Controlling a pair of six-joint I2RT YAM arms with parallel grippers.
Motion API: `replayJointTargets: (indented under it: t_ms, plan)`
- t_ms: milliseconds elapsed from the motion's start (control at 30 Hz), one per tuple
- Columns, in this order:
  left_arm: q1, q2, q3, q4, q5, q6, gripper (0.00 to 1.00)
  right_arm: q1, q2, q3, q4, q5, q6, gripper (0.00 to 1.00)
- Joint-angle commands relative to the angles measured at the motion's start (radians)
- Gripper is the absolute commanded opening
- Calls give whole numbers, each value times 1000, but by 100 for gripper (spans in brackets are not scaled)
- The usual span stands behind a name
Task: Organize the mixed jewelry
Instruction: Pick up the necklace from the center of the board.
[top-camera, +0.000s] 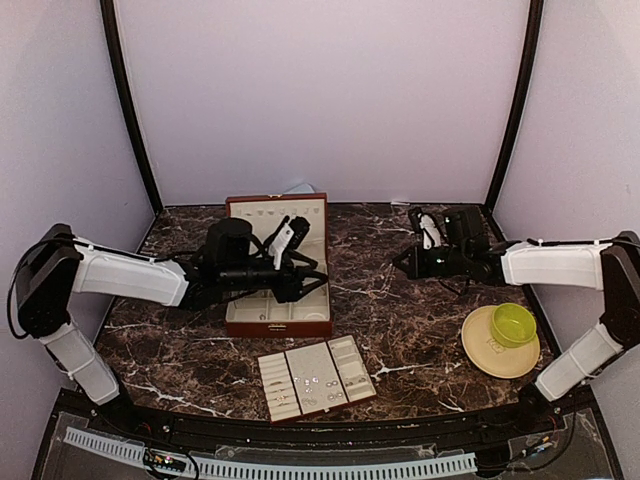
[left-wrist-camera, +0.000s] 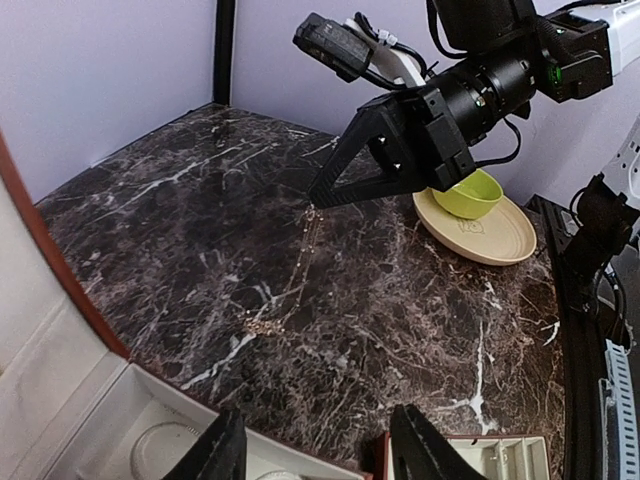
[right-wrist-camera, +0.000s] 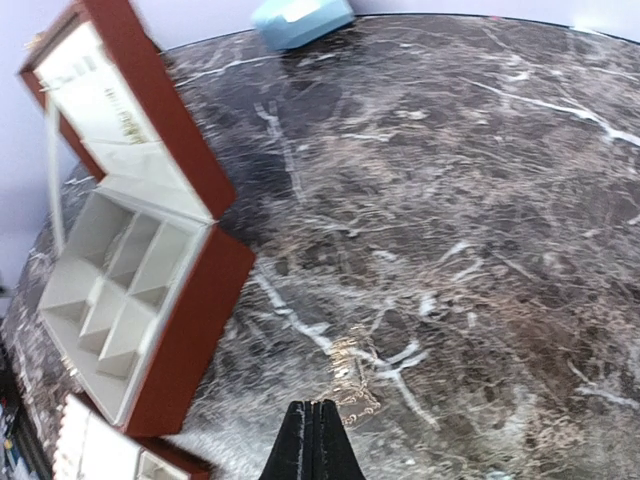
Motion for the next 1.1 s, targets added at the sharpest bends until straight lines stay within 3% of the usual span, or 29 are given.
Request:
replayJointTargets:
  t_ms: [0,333,633,1067]
  plan:
    - [-26,112,127,170,73,-50,52,0,-69,-29,61,-147,-24,0]
    - [-49,289,258,186,76,-36,51,13,-120,-42,54,-280,-25,0]
    - [-73,390,329,194,21,-54,46,39,-140,-39,57,-297,-21,0]
    - [-94,450,355,271,75,-83,45,58,-131,-30,54,-296,-20,0]
